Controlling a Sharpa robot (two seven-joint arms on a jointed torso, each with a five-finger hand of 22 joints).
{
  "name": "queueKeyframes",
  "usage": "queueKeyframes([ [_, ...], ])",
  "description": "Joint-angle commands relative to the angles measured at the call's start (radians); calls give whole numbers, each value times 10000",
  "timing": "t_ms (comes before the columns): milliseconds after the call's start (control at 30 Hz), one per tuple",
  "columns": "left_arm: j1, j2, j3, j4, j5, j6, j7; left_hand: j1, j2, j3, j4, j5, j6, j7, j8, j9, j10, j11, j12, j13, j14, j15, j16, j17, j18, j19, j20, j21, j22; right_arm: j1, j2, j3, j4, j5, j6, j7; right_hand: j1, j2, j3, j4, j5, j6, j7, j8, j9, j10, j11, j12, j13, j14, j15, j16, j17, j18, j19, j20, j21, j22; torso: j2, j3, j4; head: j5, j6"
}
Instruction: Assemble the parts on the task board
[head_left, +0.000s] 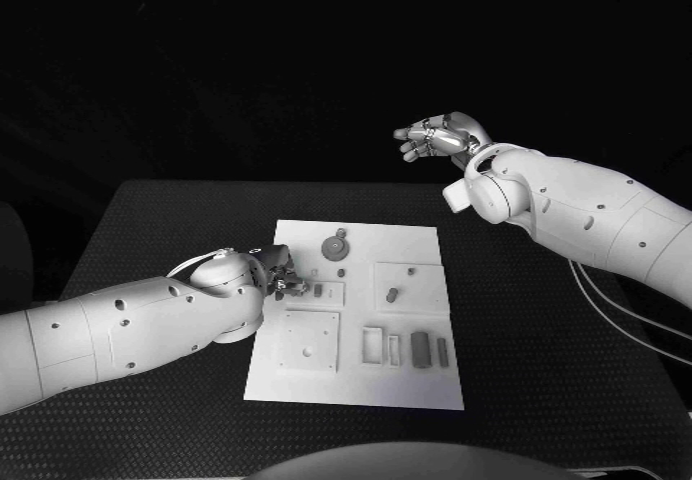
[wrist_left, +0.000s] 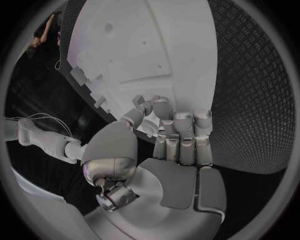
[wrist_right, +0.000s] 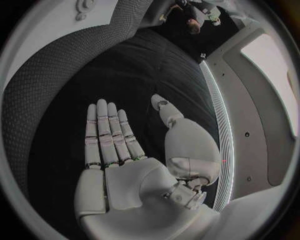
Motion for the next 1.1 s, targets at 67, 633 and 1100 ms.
queueKeyframes([
  [67, -97, 36, -64, 3, 157, 253, -29, -234, -422, -12, 303, -460, -207, 31, -162, -99, -131, -88, -63, -45, 389, -387, -58, -48, -234, -38, -1286, -60, 2, -2, -3, 3, 4, -5, 134, 74, -35, 58, -9, 50, 49, -73, 332, 56, -12, 58, 20, -35, -12, -30, 66, -57, 9, 97, -36, 58, -62, 10, -1, -2, -4, -6, 5],
  [633, -95, -101, -48, -36, 157, -345, -104, -437, -1230, 221, 1340, -1842, -451, 121, -217, -175, -280, -6, -91, -109, 282, -305, -119, -184, -206, -104, -1286, -122, -12, -5, -5, 3, -4, -6, 155, 68, -20, 42, -10, 41, 52, -83, 335, 53, -18, 54, 20, -37, -13, -34, 65, -62, 10, 100, -41, 57, -70, 15, 0, 1, 0, -37, 40],
  [1100, -28, -275, 84, -26, 138, -509, -165, -562, -1703, 327, 2168, -2516, -525, 129, -186, -167, -307, 1, -85, -131, 241, -299, -107, -233, -182, -133, -1290, -144, -20, -22, -12, 3, -21, -6, 156, 65, -16, 41, -12, 39, 51, -88, 337, 52, -22, 51, 22, -39, -14, -38, 65, -66, 10, 99, -44, 60, -76, 19, 3, -7, -1, -65, 53],
])
